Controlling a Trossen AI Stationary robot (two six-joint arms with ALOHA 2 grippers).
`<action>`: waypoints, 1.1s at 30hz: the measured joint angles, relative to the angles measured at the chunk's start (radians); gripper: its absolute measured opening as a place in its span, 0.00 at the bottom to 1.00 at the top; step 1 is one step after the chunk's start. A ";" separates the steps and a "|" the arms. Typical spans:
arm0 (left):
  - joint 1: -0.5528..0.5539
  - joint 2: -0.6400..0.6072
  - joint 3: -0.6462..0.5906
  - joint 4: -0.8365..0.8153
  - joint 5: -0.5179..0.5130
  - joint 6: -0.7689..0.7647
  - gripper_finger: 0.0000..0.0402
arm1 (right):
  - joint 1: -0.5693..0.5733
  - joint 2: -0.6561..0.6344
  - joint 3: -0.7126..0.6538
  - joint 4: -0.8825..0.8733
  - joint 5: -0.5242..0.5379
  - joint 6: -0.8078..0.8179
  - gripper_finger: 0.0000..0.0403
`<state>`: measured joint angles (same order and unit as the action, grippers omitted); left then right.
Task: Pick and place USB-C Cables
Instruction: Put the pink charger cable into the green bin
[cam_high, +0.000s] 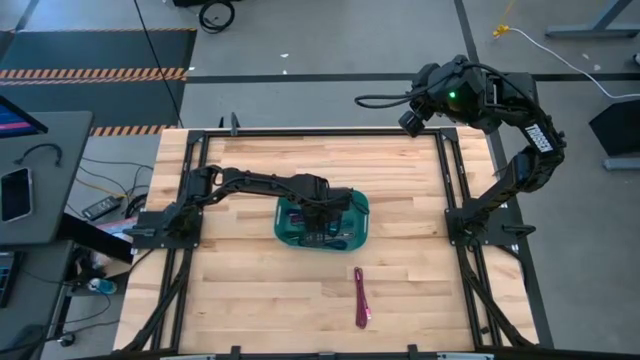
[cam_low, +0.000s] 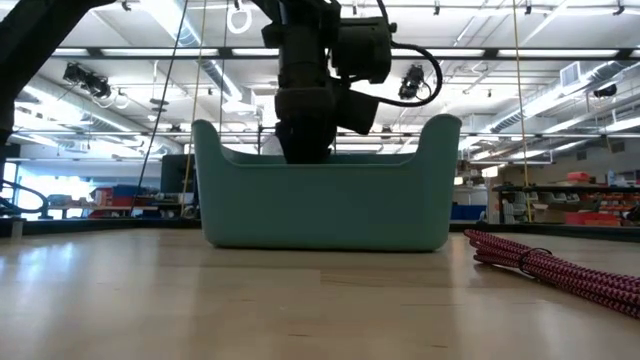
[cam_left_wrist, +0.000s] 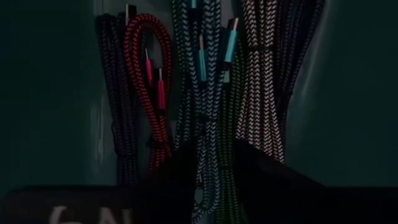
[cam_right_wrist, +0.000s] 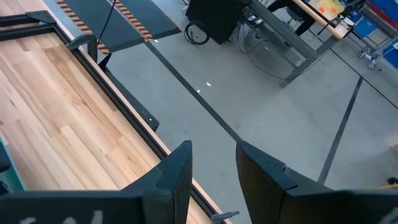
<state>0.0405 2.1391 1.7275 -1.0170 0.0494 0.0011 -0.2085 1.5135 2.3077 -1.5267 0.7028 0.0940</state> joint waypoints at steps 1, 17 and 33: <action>-0.001 0.000 0.000 0.000 0.000 -0.009 0.29 | 0.000 0.000 0.000 -0.002 0.000 0.000 0.32; 0.053 -0.010 0.406 -0.290 -0.001 -0.069 0.49 | 0.000 0.000 0.000 -0.045 0.000 0.015 0.32; 0.017 -0.392 0.507 -0.237 -0.275 -0.214 0.50 | 0.022 -0.001 -0.021 -0.043 -0.313 0.178 0.32</action>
<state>0.0578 1.7474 2.2349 -1.2535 -0.2257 -0.2125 -0.1862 1.5123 2.2864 -1.5696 0.3900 0.2717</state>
